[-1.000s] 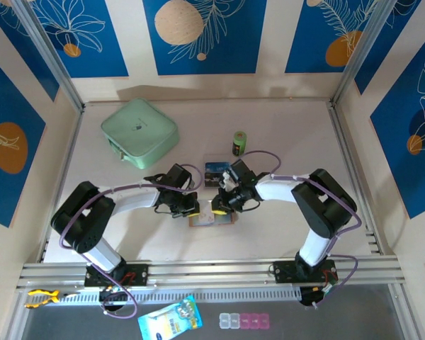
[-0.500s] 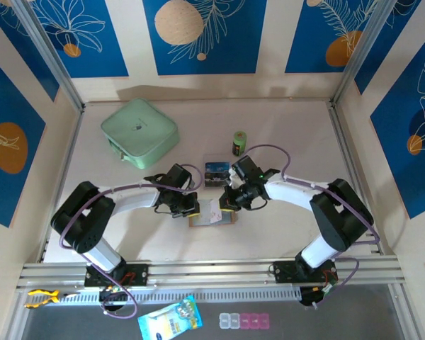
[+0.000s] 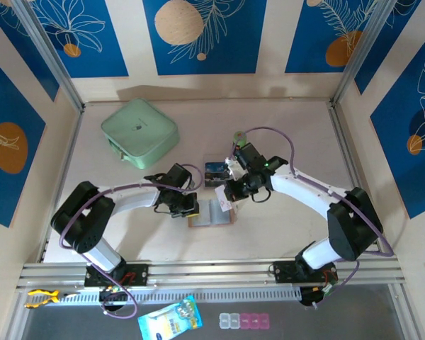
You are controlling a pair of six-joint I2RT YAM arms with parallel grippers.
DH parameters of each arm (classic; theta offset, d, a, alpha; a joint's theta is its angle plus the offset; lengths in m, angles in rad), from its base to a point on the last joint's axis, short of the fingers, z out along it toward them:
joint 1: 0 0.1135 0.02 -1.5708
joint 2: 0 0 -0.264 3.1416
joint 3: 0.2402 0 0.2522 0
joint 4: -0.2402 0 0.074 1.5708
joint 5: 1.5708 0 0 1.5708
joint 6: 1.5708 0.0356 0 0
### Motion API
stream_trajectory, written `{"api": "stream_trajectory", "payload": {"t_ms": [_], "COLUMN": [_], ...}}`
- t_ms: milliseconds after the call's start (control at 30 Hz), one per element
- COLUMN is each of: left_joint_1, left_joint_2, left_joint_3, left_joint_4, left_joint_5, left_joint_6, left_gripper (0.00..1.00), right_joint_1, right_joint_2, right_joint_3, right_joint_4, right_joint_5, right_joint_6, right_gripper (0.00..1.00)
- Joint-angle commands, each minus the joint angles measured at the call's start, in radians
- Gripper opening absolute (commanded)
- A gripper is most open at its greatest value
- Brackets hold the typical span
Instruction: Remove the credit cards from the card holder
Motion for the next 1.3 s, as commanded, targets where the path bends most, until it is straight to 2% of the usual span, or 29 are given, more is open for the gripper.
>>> {"api": "stream_trajectory", "payload": {"t_ms": [0,167,400,600,933,1267], "left_joint_1": [0.000,0.002,0.002,0.016,0.047,0.070], "left_joint_2": [0.002,-0.015,-0.046,-0.093,-0.166,-0.188], "left_joint_3": [0.014,0.018,0.035,0.041,0.020,0.016], "left_joint_4": [-0.067,-0.056,-0.062,-0.095,-0.124,-0.158], "left_joint_5": [-0.035,-0.026,-0.015,-0.038,-0.068,-0.076], "left_joint_6": [0.029,0.028,0.025,0.025,0.010,0.012], "left_gripper": [0.06,0.09,0.14,0.15,0.16,0.16], "right_joint_1": [-0.008,-0.013,-0.105,-0.165,-0.209,-0.221], "right_joint_2": [-0.026,0.005,0.151,0.322,0.613,0.744], "right_joint_3": [0.071,0.156,0.383,0.611,1.003,1.153], "right_joint_4": [-0.092,-0.136,-0.233,-0.318,-0.509,-0.621], "right_joint_5": [0.051,0.126,0.020,-0.013,-0.050,-0.077], "right_joint_6": [-0.273,-0.527,-0.723,-0.832,-0.985,-1.092], "right_gripper": [0.00,0.00,0.00,0.00,0.00,0.00]}}
